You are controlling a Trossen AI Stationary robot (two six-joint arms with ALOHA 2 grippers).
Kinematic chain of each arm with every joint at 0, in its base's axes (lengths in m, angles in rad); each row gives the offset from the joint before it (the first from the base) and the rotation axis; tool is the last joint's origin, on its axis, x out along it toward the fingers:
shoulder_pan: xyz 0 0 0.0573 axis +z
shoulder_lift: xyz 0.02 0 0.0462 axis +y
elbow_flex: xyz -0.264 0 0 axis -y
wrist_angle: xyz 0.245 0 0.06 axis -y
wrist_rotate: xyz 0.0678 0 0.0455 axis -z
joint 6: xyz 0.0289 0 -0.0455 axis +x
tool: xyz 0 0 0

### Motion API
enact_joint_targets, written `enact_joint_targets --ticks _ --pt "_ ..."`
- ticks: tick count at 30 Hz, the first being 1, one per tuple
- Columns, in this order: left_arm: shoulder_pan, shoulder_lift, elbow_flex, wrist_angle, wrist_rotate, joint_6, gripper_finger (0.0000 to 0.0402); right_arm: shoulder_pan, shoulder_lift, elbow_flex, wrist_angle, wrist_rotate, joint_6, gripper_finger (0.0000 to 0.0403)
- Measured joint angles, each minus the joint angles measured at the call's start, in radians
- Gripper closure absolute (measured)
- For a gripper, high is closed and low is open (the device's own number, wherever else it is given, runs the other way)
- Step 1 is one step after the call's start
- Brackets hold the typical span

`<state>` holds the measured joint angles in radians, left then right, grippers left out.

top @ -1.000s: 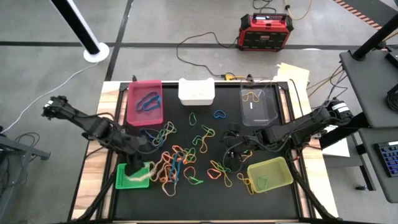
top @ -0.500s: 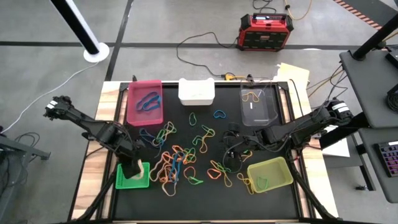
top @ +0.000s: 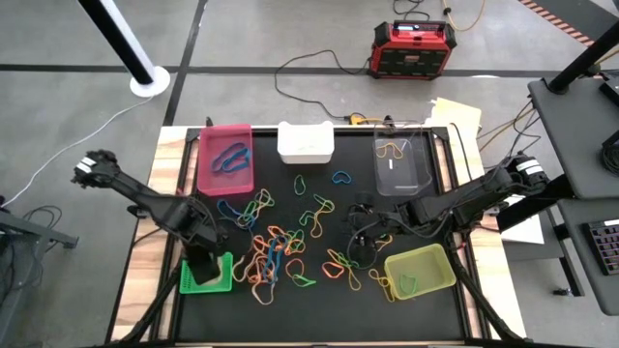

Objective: Sort rubber bands into baskets
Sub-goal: Put the light yellow rubber band into the green bin

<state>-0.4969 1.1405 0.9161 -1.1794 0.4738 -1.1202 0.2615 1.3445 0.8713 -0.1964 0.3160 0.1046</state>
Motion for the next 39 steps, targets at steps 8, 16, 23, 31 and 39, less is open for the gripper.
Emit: enact_joint_targets --ticks 8,16,23,31,39 --pt "0.0 0.107 0.0 0.03 0.091 0.015 0.0402 0.0 0.0 -0.01 0.005 0.0 0.0 0.0252" --pt "0.0 0.191 0.0 0.028 0.132 0.075 0.0402 0.0 0.0 -0.01 0.006 0.0 0.0 0.0252" --pt "0.0 0.223 0.0 0.001 0.146 0.084 0.0402 0.0 0.0 -0.01 0.007 0.0 0.0 0.0252" --pt "-0.005 0.251 0.0 0.019 0.153 0.087 0.0402 0.0 0.0 -0.01 0.007 0.0 0.0 0.0252" --pt "-0.006 0.25 0.0 0.016 0.11 0.092 0.0402 0.0 0.0 -0.01 0.007 0.0 -0.002 0.0252"
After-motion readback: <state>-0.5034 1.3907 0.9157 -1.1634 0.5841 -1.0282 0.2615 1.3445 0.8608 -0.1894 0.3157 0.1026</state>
